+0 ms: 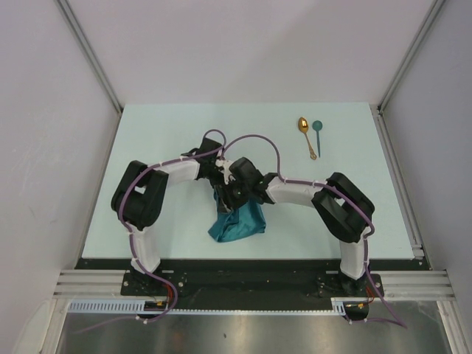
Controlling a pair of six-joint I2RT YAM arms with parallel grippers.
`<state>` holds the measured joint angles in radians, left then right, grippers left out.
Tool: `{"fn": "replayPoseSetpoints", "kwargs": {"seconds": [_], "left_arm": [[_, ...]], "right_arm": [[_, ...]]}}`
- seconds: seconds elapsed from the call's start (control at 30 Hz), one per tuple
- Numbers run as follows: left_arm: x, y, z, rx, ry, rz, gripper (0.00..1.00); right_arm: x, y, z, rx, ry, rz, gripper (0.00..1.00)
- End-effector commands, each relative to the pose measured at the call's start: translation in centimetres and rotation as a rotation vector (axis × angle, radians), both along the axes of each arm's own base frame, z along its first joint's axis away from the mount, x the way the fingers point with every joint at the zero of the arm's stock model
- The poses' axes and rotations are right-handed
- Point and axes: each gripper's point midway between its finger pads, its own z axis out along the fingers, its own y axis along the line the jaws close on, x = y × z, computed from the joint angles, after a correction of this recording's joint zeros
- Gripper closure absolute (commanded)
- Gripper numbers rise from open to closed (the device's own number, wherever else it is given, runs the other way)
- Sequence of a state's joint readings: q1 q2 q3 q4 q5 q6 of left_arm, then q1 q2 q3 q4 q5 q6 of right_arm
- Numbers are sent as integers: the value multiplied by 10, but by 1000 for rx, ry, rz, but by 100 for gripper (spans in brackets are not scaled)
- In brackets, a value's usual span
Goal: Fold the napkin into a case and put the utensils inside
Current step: Fold the lower triangle-folded napkin at the center of the board.
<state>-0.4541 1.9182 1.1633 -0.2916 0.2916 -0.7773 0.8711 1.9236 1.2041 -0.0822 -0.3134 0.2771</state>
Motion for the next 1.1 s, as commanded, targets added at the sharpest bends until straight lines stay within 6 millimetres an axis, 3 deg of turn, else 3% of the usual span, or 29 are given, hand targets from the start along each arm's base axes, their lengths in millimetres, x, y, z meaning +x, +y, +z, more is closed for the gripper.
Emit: {"fn": "replayPoseSetpoints", "kwargs": {"seconds": [0.0, 0.2, 0.37, 0.4, 0.47, 0.53, 0.7, 0.77, 0.87, 0.93, 0.97, 1.03, 1.07], "left_arm": [[-3, -9, 17, -35, -42, -34, 100], [-3, -9, 16, -37, -40, -38, 100], [-2, -10, 14, -38, -38, -36, 100], [-1, -11, 14, -43, -38, -37, 100], [-1, -11, 13, -43, -37, -37, 100], [0, -11, 12, -41, -37, -39, 100], [-2, -10, 12, -37, -35, -41, 100], [-1, -11, 13, -40, -39, -42, 100], [-1, -11, 13, -43, -38, -40, 100], [-2, -11, 14, -42, -37, -40, 100], [-2, -11, 13, -41, -34, -40, 100], [-3, -11, 14, -43, -35, -43, 100], [-3, -11, 15, -43, -36, -41, 100]], "right_arm": [[17, 20, 4, 17, -77, 26, 45], [13, 16, -2, 1, -69, 32, 46], [-16, 3, -4, -18, -10, 61, 57], [-18, 2, 9, 3, -24, 57, 59], [-27, -9, 11, 8, 0, 36, 60], [-29, -14, 30, 43, -11, 21, 60], [-38, -47, 36, 39, 9, -30, 63], [-33, -57, 49, 44, -22, -56, 63], [-21, -51, 61, 77, -53, -68, 62], [-12, -36, 70, 109, -64, -50, 58], [-8, -30, 58, 92, -49, -45, 53], [1, -12, 65, 121, -80, -22, 48], [3, -6, 51, 102, -77, -18, 47]]}}
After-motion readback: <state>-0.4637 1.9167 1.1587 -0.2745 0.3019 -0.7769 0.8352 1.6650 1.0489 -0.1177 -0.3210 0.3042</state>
